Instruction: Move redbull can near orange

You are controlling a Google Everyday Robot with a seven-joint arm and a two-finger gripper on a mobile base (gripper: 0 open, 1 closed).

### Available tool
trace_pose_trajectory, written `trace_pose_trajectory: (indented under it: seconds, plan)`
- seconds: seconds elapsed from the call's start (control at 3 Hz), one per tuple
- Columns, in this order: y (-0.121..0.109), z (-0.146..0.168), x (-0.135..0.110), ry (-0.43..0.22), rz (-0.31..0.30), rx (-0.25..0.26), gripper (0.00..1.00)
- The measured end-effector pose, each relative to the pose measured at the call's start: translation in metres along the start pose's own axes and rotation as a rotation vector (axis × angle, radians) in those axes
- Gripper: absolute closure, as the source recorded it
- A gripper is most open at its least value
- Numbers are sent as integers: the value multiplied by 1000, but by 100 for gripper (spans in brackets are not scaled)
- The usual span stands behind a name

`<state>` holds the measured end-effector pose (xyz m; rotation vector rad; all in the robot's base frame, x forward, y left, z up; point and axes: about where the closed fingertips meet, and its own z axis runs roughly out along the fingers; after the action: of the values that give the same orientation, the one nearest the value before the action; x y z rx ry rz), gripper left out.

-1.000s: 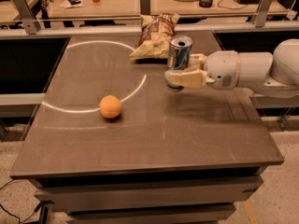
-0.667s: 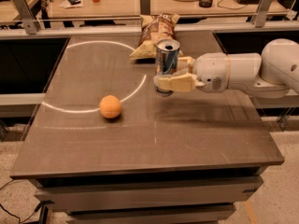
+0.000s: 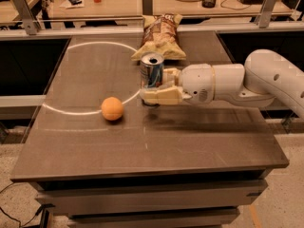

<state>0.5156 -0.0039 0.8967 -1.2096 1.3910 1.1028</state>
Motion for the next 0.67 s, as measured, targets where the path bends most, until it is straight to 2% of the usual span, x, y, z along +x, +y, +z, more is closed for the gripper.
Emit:
trace_pose_trajectory:
  seconds: [0.67]
  plan:
    - [5, 30, 16, 12, -20, -40, 100]
